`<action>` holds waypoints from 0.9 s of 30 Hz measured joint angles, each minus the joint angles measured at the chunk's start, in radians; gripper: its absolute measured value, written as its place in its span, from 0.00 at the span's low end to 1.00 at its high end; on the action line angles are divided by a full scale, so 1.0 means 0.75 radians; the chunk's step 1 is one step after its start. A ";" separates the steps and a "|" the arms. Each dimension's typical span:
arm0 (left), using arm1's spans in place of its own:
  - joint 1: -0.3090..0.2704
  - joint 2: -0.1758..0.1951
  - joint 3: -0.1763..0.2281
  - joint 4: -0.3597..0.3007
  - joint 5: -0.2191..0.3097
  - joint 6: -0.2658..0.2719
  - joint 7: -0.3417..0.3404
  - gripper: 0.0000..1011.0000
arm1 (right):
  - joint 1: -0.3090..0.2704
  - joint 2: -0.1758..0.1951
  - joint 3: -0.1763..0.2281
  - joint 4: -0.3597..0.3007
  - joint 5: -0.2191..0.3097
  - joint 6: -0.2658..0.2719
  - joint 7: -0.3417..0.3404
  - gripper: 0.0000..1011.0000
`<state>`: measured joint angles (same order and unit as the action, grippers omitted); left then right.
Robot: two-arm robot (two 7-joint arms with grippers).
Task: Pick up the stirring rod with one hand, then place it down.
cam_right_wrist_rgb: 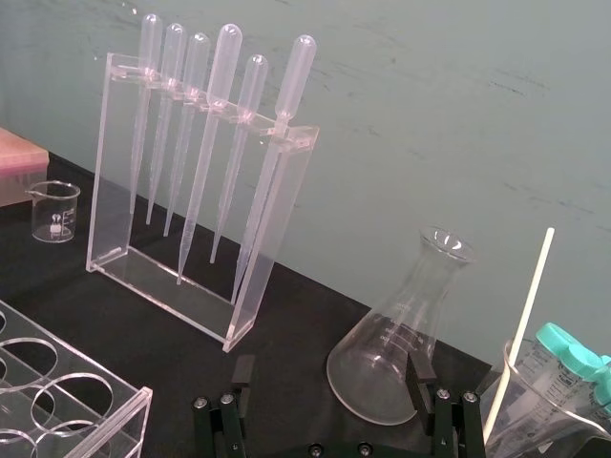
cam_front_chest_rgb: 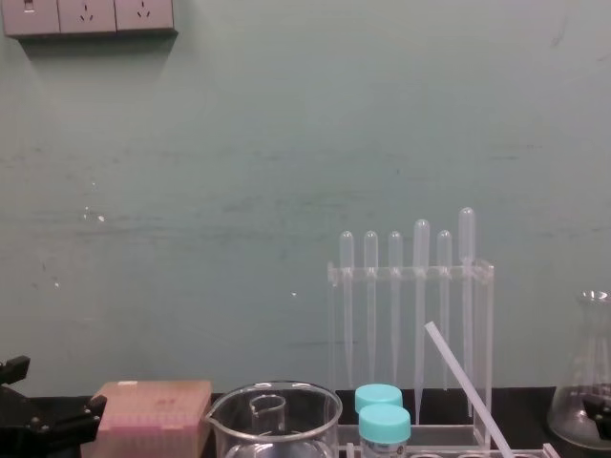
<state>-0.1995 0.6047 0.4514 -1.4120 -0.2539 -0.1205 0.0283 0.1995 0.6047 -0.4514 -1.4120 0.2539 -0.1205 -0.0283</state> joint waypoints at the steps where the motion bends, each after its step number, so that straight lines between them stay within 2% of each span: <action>1: 0.000 0.000 0.000 0.000 0.000 0.000 0.000 0.99 | 0.000 0.000 0.000 0.000 0.000 0.000 0.000 0.99; 27: 0.000 0.000 0.000 0.000 0.000 0.000 0.000 0.99 | 0.000 0.000 0.000 0.000 0.000 0.000 0.000 0.99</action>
<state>-0.1996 0.6047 0.4514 -1.4120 -0.2539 -0.1205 0.0283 0.1995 0.6047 -0.4514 -1.4120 0.2539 -0.1205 -0.0283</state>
